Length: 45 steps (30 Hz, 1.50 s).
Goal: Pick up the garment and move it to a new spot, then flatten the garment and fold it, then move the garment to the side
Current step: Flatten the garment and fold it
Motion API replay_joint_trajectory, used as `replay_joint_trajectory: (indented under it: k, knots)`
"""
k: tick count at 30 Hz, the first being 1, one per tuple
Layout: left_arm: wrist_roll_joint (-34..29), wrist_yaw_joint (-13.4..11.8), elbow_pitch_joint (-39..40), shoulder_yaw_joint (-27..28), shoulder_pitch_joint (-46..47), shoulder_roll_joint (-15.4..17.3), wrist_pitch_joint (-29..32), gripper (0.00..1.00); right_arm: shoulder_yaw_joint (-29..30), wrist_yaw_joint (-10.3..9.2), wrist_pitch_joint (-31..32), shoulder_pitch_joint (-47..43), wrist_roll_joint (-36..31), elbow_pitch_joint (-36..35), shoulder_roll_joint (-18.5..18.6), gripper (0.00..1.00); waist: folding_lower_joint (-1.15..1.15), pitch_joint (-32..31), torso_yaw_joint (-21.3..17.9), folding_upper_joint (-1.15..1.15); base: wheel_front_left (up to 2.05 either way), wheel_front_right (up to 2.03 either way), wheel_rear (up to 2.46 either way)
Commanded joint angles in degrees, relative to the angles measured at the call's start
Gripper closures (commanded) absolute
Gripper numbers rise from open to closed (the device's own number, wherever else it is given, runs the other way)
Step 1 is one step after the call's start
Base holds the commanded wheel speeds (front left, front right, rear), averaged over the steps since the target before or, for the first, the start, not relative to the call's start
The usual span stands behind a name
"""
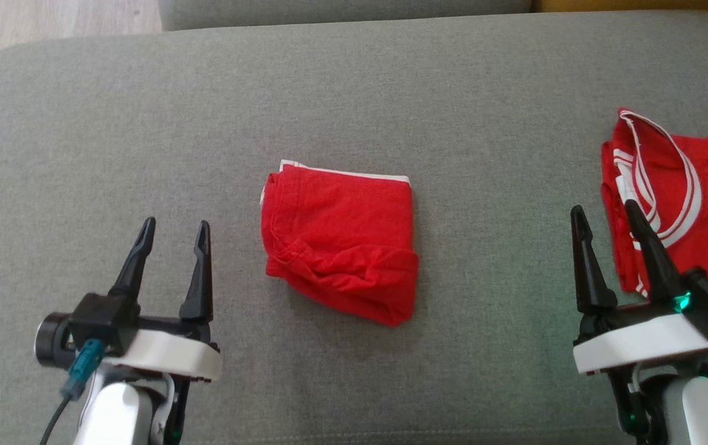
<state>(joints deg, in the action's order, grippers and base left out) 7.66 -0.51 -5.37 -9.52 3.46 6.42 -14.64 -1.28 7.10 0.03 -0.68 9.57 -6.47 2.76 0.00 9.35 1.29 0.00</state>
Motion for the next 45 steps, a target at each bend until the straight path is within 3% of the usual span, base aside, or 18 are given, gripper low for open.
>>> replay_joint_trajectory:
  k: [1, 6, 7, 8, 9, 12, 21, 27, 38, 45]
  knots:
    - [0.3, -0.3, 1.9, 1.6, 0.8, 1.0, 0.0, 0.00, -1.1, 0.39, 0.2, 0.7, -0.4, -2.2, 0.1, 0.00, 0.00, 0.0, 0.1, 0.00, 0.00, 0.00, 0.00]
    - [0.4, -0.3, 1.9, 1.2, 1.4, 0.9, 0.0, 0.00, -0.7, 0.39, 0.8, 1.1, -1.2, -2.6, 0.1, 0.00, 0.00, 0.7, 0.8, 0.00, 0.00, 0.00, 0.00]
    - [0.4, -0.3, 2.0, 1.1, 1.7, 0.9, 0.0, 0.00, -0.8, 0.39, 1.2, 1.4, -1.6, -2.6, 0.1, 0.22, 0.00, 1.0, 1.1, 0.00, 0.00, 0.00, 0.00]
    - [0.4, -0.3, 2.1, 0.9, 2.0, 0.8, -0.1, 0.00, -1.1, 0.39, 1.6, 1.8, -1.8, -2.5, 0.1, 0.93, 0.00, 1.3, 1.5, 0.00, 0.00, 0.00, 0.00]
    - [0.4, -0.3, 2.2, 0.8, 2.4, 0.7, -0.1, 0.00, -1.6, 0.39, 2.0, 2.2, -2.0, -2.1, 0.1, 1.00, 0.00, 1.7, 2.0, 0.00, 0.00, 0.00, 0.00]
    - [0.6, -0.3, 2.3, 0.4, 3.3, 0.4, -0.1, 0.00, -5.0, 0.39, 2.8, 4.8, -2.1, 0.1, 0.2, 1.00, 0.00, 2.7, 3.4, 0.00, 0.00, 0.00, 0.00]
    - [1.3, -0.1, 1.1, -1.0, 5.5, -0.9, -0.3, 0.00, -25.9, 0.39, 0.4, 18.3, 5.0, 18.3, 0.1, 1.00, 0.00, 5.2, 8.5, 0.00, 0.00, 0.00, 0.00]
    - [1.5, 0.0, 0.9, -1.2, 6.2, -1.4, -0.3, 0.00, -33.4, 0.39, -1.1, 23.4, 9.3, 26.9, 0.1, 1.00, 0.00, 6.0, 10.0, 0.00, 0.00, 0.00, 0.00]
    - [1.3, 0.0, 1.4, -0.4, 6.1, -1.9, -0.4, 0.00, -46.9, 0.39, -1.8, 27.4, 14.6, 32.7, 0.1, 1.00, 0.00, 6.5, 9.5, 0.00, 0.00, 0.00, 0.00]
    - [1.0, 0.3, 1.3, 0.2, 6.3, -2.0, -0.4, 0.00, -49.7, 0.39, -3.6, 28.1, 15.8, 33.3, 0.1, 1.00, 0.00, 6.4, 8.5, 0.00, 0.00, 0.00, 0.00]
